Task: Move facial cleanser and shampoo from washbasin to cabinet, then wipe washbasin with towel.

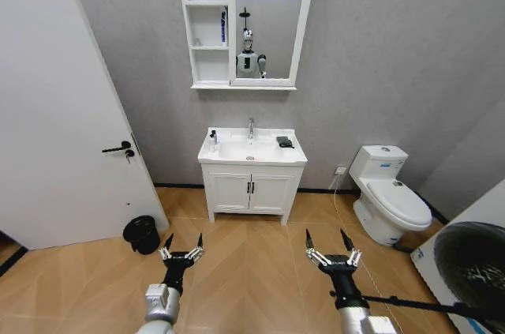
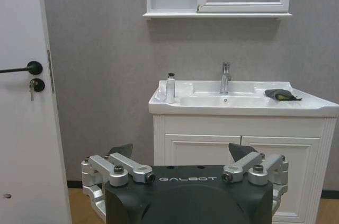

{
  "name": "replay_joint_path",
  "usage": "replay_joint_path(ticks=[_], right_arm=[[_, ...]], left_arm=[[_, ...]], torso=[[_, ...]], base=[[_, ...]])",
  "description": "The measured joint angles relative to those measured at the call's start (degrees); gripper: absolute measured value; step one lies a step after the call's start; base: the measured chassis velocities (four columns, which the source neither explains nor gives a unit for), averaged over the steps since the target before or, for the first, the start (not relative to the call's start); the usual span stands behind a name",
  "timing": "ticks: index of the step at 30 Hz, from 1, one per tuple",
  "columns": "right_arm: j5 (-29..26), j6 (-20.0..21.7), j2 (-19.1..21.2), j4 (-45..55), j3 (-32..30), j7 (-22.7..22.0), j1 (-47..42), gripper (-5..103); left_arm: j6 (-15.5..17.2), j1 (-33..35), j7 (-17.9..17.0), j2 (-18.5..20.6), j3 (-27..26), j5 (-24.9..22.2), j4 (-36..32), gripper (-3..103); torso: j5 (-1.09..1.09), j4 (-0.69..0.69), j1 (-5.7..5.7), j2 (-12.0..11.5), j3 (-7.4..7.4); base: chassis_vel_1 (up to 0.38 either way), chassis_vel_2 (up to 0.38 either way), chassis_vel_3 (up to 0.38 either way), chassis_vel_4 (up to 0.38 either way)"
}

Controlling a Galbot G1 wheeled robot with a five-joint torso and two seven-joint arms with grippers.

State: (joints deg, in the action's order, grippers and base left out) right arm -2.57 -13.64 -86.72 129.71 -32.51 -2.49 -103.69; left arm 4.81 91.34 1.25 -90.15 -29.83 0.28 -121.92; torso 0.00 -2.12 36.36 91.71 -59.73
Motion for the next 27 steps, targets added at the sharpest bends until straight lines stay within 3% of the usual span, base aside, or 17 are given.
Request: replay_joint_path(ticks=[21, 27], right_arm=[[0.1, -0.6, -2.4, 0.5, 0.6, 1.0, -1.4, 100], [-2.2, -0.5, -2.1, 0.6, -0.1, 1.2, -1.6, 100]], left_arm=[[-0.2, 0.0, 0.1, -0.1, -0.2, -0.1, -0.9, 98], [-0.2, 0.1, 0.1, -0.1, -0.2, -0.1, -0.7, 98]], torso=[[0.0, 0.0, 0.0, 0.0, 0.0], [0.0, 0.0, 0.0, 0.0, 0.0]], base=[[0.0, 0.0, 0.0, 0.0], [0.0, 0.0, 0.0, 0.0]])
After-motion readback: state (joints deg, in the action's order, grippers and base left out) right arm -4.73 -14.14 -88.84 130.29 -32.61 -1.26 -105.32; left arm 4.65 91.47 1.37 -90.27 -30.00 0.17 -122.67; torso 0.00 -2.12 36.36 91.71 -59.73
